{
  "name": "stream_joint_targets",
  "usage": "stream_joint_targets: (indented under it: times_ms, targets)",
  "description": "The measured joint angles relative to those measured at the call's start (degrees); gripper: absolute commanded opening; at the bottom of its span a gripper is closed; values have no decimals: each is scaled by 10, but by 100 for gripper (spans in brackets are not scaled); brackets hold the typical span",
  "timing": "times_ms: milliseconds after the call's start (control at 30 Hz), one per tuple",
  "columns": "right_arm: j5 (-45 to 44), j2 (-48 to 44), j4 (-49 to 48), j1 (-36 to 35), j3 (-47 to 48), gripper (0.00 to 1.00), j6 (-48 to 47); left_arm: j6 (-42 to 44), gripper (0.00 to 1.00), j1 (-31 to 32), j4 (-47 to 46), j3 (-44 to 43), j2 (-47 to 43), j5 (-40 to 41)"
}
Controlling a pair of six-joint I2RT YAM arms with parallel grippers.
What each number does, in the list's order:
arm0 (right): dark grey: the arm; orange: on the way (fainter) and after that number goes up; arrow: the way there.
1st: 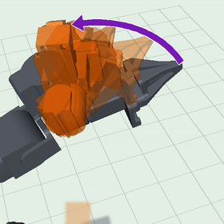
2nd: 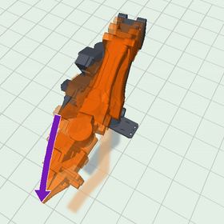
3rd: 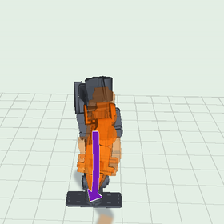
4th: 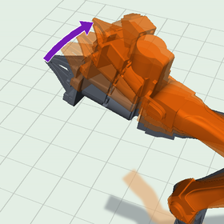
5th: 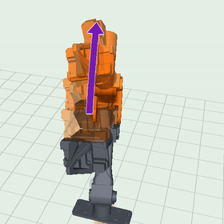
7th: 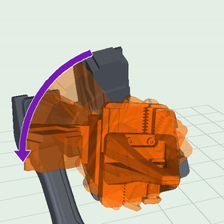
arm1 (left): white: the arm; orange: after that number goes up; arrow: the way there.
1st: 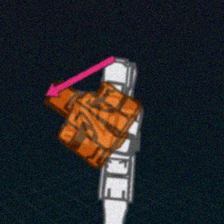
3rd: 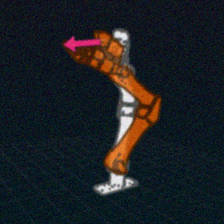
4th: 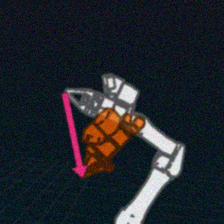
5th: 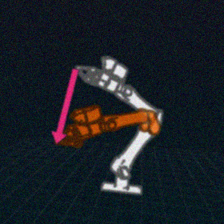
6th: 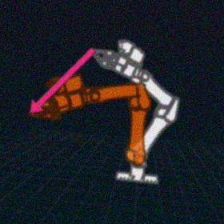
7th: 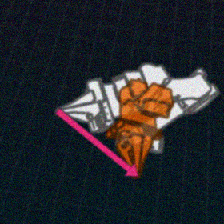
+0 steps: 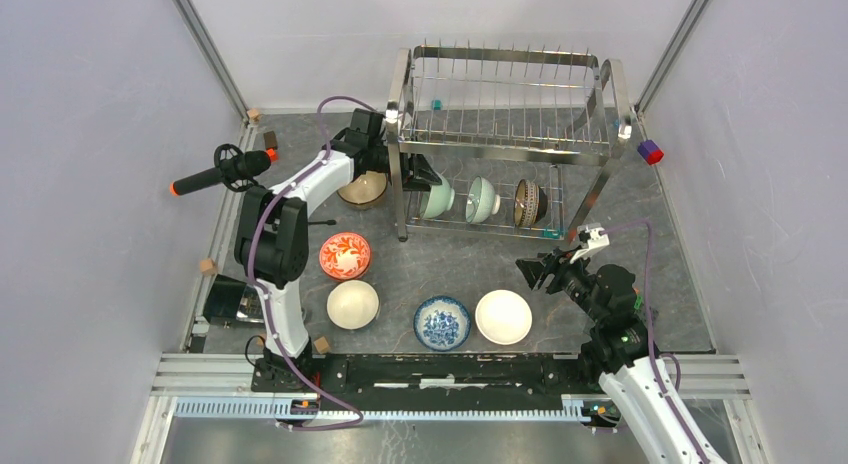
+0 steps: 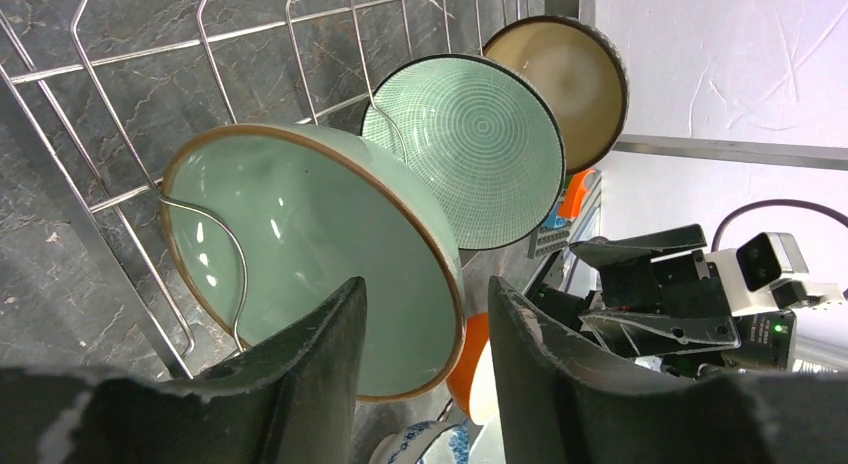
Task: Unload the bowls from the dish rack
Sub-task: Pick up the bowl from the dish rack.
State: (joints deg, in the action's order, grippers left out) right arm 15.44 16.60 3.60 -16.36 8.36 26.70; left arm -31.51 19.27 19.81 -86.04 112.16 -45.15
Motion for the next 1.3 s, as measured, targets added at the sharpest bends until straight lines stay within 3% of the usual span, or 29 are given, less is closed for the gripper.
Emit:
stream_joint_targets:
  times_ms: [400, 800, 1300]
  targets:
    - [0, 7, -1, 0, 0, 68, 0, 1, 30, 12, 2, 1, 7, -5]
    - [0, 8, -1, 0, 0, 68, 0, -27, 3, 10, -97, 52, -2, -49]
    - [0, 7, 0, 0, 0, 68, -5, -88, 2, 3, -174, 87, -14, -61]
